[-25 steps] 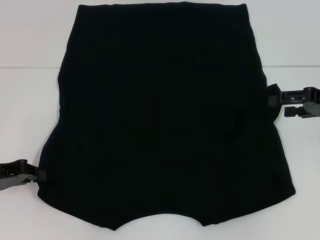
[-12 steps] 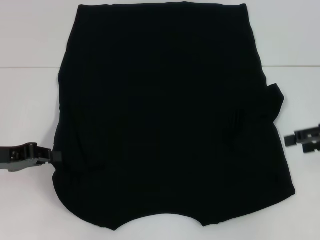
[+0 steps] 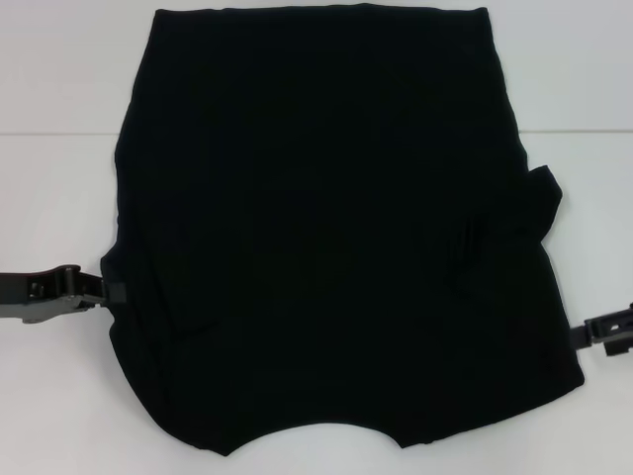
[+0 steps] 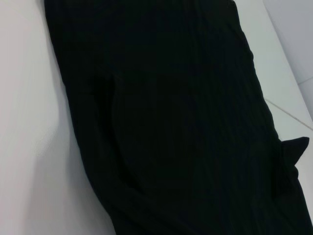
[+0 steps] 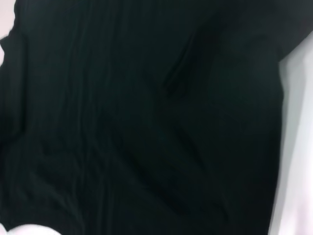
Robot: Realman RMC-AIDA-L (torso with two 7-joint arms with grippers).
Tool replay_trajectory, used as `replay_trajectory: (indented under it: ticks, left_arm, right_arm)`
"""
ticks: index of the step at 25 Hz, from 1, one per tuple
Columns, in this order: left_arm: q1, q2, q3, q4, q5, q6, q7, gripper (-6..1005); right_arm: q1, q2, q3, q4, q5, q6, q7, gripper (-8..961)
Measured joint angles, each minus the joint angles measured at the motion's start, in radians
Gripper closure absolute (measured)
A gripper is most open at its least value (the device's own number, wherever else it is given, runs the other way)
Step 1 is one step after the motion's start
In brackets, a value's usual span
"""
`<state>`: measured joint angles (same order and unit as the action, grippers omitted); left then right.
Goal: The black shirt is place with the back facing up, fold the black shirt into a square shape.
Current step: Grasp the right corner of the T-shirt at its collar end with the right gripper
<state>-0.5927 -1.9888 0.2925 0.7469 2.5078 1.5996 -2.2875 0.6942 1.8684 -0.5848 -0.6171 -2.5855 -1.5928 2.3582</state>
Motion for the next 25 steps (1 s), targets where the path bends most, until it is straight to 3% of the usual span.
replay_trajectory:
  ticks: [5,14,19,25]
  left_arm:
    - [0.0,0.001,-0.002,0.0,0.001,-0.009,-0.003,971]
    - [-0.001,0.001,-0.003,0.0,-0.001,-0.014,-0.005,970]
    - [-0.001,0.001,-0.003,0.0,-0.002,-0.024,-0.011,970]
    - [-0.001,0.001,-0.003,0.0,-0.002,-0.024,-0.012,970]
  right_arm:
    - [0.001,0.022,-0.003,-0.002,-0.025,0.014,-0.007,162]
    - [0.001,0.025,-0.012,0.0,-0.026,0.014,0.005,272]
    - [0.001,0.026,-0.019,0.006,-0.027,0.026,0.006,475]
    - [0.003,0.032,-0.028,0.007,-0.064,0.056,0.024,481]
